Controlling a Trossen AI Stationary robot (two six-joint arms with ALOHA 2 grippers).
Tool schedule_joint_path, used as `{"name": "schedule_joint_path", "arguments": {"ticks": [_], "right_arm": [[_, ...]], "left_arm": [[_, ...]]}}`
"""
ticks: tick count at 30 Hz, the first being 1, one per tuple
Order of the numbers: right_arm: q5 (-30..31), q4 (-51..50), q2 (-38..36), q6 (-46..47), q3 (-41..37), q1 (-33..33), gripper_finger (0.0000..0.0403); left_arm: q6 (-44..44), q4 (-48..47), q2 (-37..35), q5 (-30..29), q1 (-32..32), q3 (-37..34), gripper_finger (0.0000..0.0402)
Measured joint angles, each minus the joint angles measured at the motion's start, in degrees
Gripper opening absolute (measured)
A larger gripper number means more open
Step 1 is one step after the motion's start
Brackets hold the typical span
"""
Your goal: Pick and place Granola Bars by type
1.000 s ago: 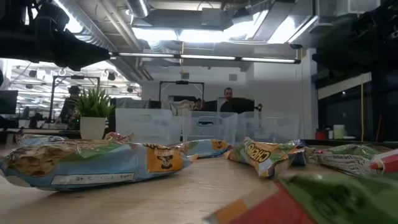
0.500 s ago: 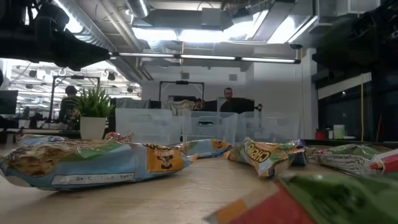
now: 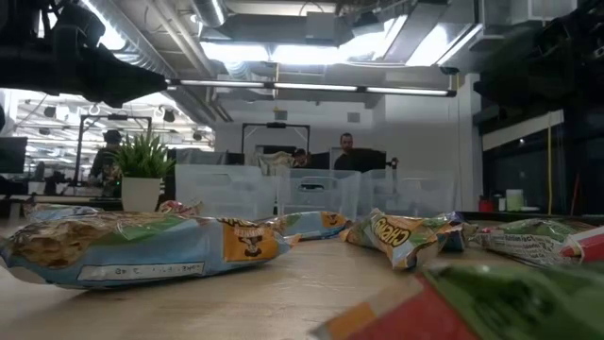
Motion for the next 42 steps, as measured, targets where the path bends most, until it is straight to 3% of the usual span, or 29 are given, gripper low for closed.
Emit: {"name": "schedule_joint_path", "arguments": {"ticks": [37, 42], "right_arm": [[0.0, 1.3, 0.0, 0.0, 0.0, 0.0, 0.0174], [-1.1, 4.4, 0.0, 7.7, 0.0, 0.0, 0.0174]], "left_arm": [[0.0, 0.0, 0.0, 0.0, 0.0, 0.0, 0.0120], [0.0, 0.1, 0.0, 0.0, 0.0, 0.0, 0.0120]]}}
